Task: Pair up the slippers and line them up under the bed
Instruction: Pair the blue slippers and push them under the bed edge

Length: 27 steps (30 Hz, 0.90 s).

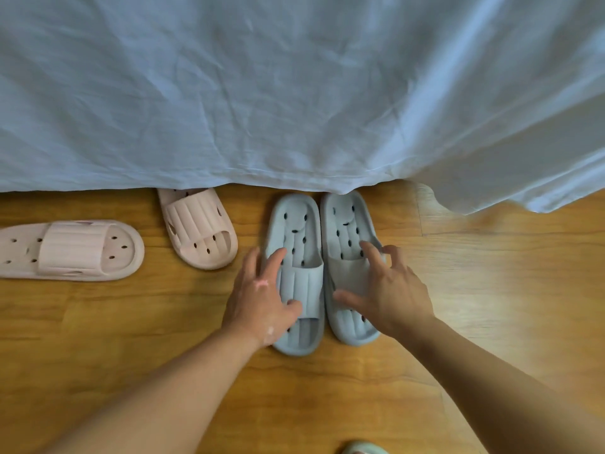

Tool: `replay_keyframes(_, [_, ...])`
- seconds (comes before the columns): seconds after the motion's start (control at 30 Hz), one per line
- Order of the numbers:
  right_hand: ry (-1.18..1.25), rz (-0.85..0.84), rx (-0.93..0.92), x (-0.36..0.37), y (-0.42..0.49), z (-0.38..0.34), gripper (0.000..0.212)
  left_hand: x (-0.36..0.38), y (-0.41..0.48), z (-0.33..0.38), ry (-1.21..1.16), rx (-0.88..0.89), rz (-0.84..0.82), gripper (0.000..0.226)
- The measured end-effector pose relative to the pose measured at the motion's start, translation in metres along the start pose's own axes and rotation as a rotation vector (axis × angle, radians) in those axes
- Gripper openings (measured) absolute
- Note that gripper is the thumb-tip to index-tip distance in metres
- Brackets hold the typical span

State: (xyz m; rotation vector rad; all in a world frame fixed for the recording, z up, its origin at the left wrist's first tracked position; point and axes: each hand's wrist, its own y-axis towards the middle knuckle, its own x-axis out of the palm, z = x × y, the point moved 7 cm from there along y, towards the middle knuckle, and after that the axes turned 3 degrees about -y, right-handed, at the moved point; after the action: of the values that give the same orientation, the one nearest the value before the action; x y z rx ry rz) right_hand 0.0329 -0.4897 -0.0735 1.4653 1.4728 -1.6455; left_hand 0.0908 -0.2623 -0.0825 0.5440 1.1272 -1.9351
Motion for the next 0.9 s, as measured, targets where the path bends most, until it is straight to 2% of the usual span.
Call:
replay_keyframes(0.1, [0.077,-0.027,-0.029,0.01,-0.009,0.005,0.102,0.019,-0.015,-0.005,-0.073,-0.093,0.004,0.105])
replay_keyframes(0.23, [0.17,-0.029,-0.01,0.02,-0.008,0.009,0.102,0.02,-0.007,-0.005,-0.067,-0.103,0.103,0.1])
replay_keyframes(0.5, [0.187,-0.012,-0.005,0.004,0.029,0.006,0.1,-0.005,0.036,0.009,-0.089,-0.097,0.168,0.097])
replay_keyframes(0.9, [0.194,0.017,-0.003,0.009,0.021,0.005,0.1,-0.005,0.031,0.006,-0.074,-0.082,0.139,0.095])
